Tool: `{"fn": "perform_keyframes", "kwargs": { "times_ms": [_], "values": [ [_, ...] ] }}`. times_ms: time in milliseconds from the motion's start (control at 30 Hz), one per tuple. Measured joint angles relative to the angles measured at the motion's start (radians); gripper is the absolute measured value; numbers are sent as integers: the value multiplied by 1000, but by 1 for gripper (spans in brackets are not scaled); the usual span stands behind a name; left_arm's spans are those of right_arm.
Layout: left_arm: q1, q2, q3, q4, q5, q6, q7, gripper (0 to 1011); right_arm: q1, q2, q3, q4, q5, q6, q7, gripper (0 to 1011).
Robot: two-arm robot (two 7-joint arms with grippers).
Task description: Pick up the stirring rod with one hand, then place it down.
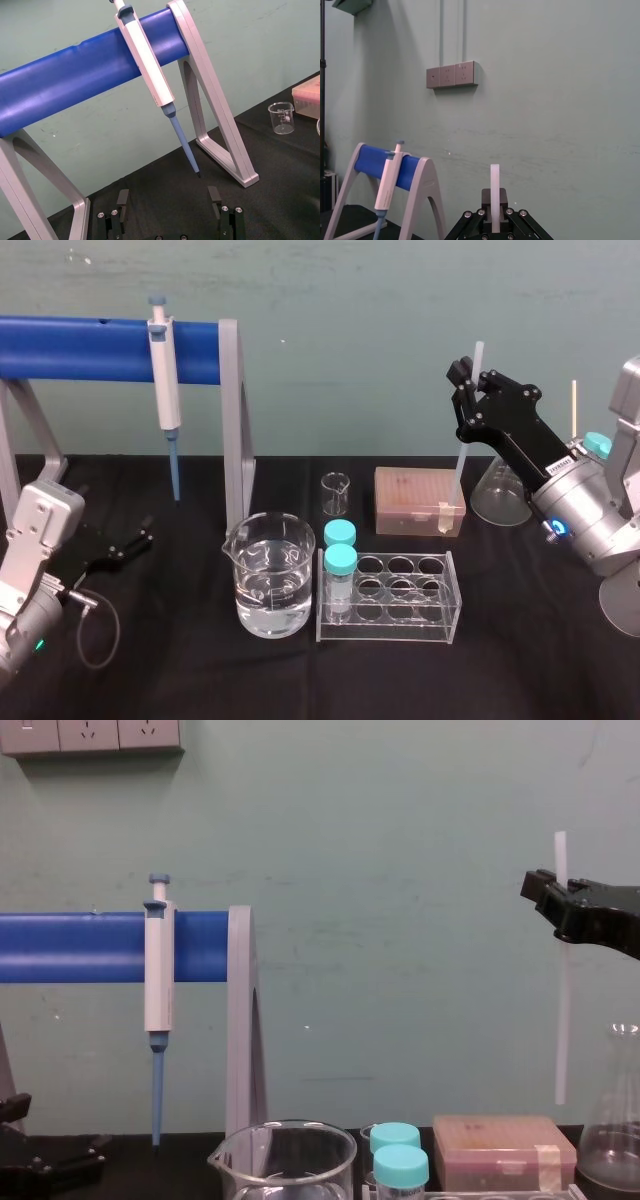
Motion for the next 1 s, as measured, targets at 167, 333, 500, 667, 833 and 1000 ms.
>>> {"fn": "perform_keyframes", "kwargs": {
  "times_ms": [167,333,500,667,833,1000],
  "values": [
    [0,0,0,0,0,0,0,1000,-3,-2,0,-1,-4,2,0,67],
    [0,0,0,0,0,0,0,1000,-7,-2,1,-4,-5,3,0,67],
    [0,0,0,0,0,0,0,1000,-10,-2,2,-8,-6,3,1,67],
    [0,0,0,0,0,0,0,1000,-12,-3,2,-9,-6,4,3,67],
    [0,0,0,0,0,0,0,1000,-13,-3,2,-12,-6,4,5,67],
    [0,0,0,0,0,0,0,1000,-17,-2,2,-17,-6,4,5,67]
  ]
}}
